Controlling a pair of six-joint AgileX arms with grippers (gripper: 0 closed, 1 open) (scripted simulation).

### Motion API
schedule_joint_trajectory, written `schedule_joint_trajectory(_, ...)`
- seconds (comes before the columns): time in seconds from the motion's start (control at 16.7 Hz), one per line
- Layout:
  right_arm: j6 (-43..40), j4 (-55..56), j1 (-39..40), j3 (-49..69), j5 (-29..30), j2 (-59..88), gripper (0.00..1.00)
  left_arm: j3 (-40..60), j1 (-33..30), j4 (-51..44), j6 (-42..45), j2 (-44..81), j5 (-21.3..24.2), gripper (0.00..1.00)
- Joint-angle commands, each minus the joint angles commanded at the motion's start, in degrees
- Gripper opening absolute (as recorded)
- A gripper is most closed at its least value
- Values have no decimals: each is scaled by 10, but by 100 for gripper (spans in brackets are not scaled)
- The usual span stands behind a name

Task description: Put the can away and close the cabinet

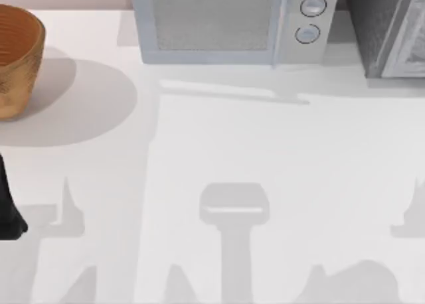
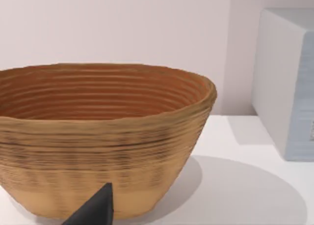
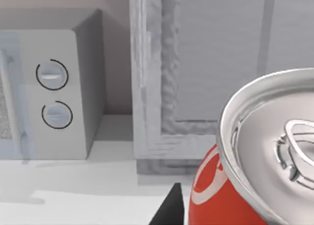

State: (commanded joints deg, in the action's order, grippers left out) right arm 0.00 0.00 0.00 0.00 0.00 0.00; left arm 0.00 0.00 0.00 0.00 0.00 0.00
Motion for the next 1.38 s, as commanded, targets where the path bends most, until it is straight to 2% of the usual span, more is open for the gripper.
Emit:
schedule_joint_trajectory(0.3,1,-1,3,7,1,8,0,0,0,0,0,0,0,100)
schedule_joint_trajectory(0.54,2,-24,14,92,11,84,0,0,0,0,0,0,0,100)
schedule_joint_trajectory(0.72,3,-56,27,218,27,183,0,0,0,0,0,0,0,100)
schedule_joint_trajectory(1.38,8,-193,84,798,89,607,0,0,0,0,0,0,0,100)
